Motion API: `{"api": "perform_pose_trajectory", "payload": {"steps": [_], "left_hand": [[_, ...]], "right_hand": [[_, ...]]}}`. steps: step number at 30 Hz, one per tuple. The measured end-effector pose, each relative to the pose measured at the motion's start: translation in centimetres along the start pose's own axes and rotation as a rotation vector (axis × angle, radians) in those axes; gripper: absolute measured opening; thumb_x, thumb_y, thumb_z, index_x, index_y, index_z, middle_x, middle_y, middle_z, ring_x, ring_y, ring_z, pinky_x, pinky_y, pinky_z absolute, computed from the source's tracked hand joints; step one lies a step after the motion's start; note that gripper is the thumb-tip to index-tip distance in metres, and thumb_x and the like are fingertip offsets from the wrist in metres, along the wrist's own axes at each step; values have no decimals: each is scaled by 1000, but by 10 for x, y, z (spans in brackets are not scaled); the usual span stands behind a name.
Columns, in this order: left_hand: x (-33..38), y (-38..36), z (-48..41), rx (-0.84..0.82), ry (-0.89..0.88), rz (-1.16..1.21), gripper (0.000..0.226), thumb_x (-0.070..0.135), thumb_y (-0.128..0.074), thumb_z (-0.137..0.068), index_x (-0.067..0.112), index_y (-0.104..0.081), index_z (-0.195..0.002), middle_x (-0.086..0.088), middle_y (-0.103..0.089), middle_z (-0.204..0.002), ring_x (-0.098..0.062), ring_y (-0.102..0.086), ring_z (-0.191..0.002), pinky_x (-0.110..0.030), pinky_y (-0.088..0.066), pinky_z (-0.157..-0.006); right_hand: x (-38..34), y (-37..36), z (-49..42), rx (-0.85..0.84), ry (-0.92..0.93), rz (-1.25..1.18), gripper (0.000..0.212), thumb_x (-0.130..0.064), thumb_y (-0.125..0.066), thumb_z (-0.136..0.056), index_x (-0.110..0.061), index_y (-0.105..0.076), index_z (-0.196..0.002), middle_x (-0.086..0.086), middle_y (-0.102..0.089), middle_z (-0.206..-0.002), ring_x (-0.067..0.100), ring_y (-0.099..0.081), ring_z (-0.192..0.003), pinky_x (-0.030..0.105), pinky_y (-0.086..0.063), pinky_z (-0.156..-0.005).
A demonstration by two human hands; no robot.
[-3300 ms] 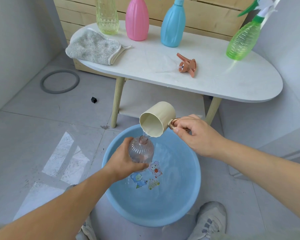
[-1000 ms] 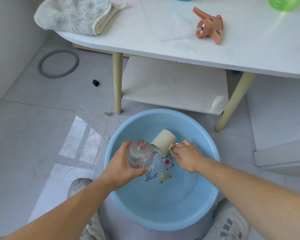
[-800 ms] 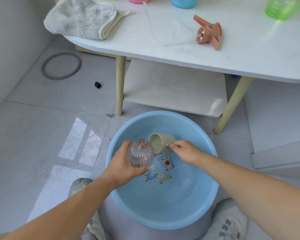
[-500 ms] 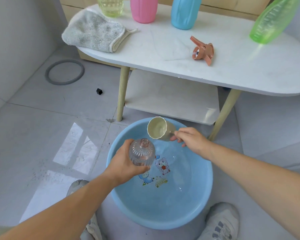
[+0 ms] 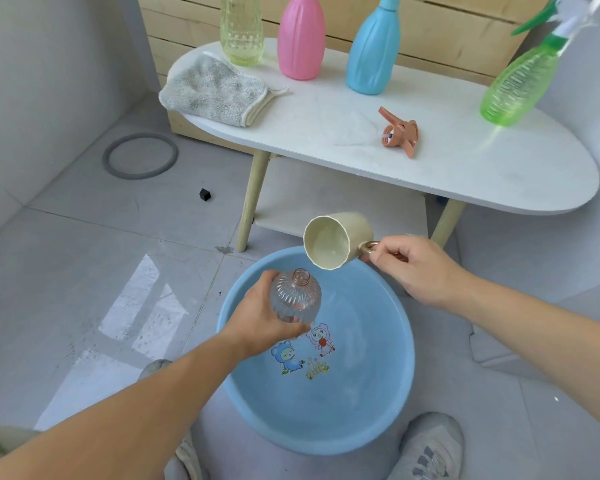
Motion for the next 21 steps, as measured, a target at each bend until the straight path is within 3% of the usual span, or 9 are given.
{"api": "perform_pose_trajectory", "payload": {"steps": [2, 7, 13, 17, 21], "left_hand": [[2, 1, 1, 1, -9, -4, 81, 18, -94, -69, 33, -39, -126, 18, -58, -112, 23, -59, -83, 0, -45, -63], [3, 0, 2, 3, -21, -11, 84, 25, -96, -65, 36, -41, -127, 21, -59, -113, 3, -63, -98, -8, -51, -70], [4, -1, 1, 3, -25, 3, 83, 24, -96, -65, 36, -42, -126, 20, -59, -112, 5, -64, -94, -10, -53, -69], [6, -2, 1, 0, -22, 8, 80, 19, -95, -68, 34, -41, -125, 20, -58, -111, 20, -60, -86, -5, -49, -64], [7, -4, 1, -13, -19, 6, 79, 18, -93, -70, 33, -41, -126, 18, -57, -115, 21, -61, -80, -6, -51, -63]], "right_hand": [[-7, 1, 5, -10, 61, 64, 40, -28, -53, -98, 0, -49, -69, -2, -41, -58, 14, -35, -57, 30, -30, -56], [-9, -1, 11, 21, 112, 190, 35, -30, -54, -97, -7, -51, -70, 11, -56, -71, 15, -48, -94, 27, -41, -77], [-11, -3, 12, 18, 221, 268, 33, -24, -53, -96, -11, -43, -68, 5, -52, -68, 18, -47, -95, 25, -39, -82], [-8, -2, 10, 44, 297, 315, 32, -25, -53, -95, -10, -46, -68, 1, -56, -71, 19, -46, -92, 18, -36, -84], [-8, -2, 8, 65, 397, 379, 31, -37, -44, -91, -17, -45, -68, -8, -54, -72, 20, -46, -90, 28, -40, -84]]}}
Point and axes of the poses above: each hand's wrist, its own z-axis away from the middle knuckle, its own y-axis out of the back of the hand, x = y × z, the point moved 4 cm from there along -z, towards the middle knuckle
